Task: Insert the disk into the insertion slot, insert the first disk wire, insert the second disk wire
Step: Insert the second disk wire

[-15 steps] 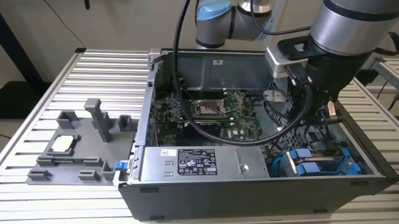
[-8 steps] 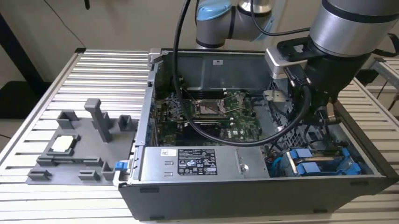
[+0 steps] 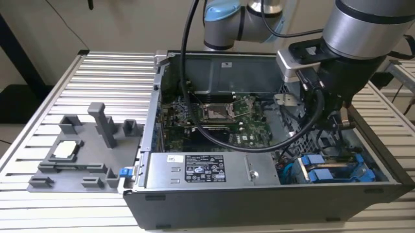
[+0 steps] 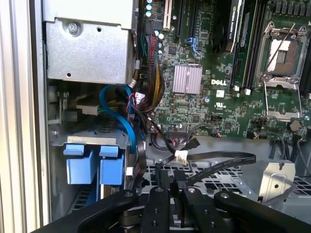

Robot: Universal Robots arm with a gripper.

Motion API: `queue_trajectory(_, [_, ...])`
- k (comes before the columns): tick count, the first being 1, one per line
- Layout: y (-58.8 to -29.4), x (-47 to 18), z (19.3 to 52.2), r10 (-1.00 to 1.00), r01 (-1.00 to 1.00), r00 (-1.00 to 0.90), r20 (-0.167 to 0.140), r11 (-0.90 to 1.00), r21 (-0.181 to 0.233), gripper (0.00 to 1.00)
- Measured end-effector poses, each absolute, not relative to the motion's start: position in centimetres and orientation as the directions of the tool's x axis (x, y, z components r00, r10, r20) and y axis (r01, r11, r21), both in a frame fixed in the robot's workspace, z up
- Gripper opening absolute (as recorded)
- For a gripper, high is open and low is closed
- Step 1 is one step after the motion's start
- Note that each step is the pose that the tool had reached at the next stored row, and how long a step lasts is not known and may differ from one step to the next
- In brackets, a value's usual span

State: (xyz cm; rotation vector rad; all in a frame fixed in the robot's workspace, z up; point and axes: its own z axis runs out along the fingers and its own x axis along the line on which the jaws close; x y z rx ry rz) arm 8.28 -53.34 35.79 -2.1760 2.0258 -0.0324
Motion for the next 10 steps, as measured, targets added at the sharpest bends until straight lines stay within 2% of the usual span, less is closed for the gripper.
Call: queue_trajectory(10, [-54.2,10.2,35.8,-0.993,-0.991,0.076,-0.094,-0.065,-0.120,0.16])
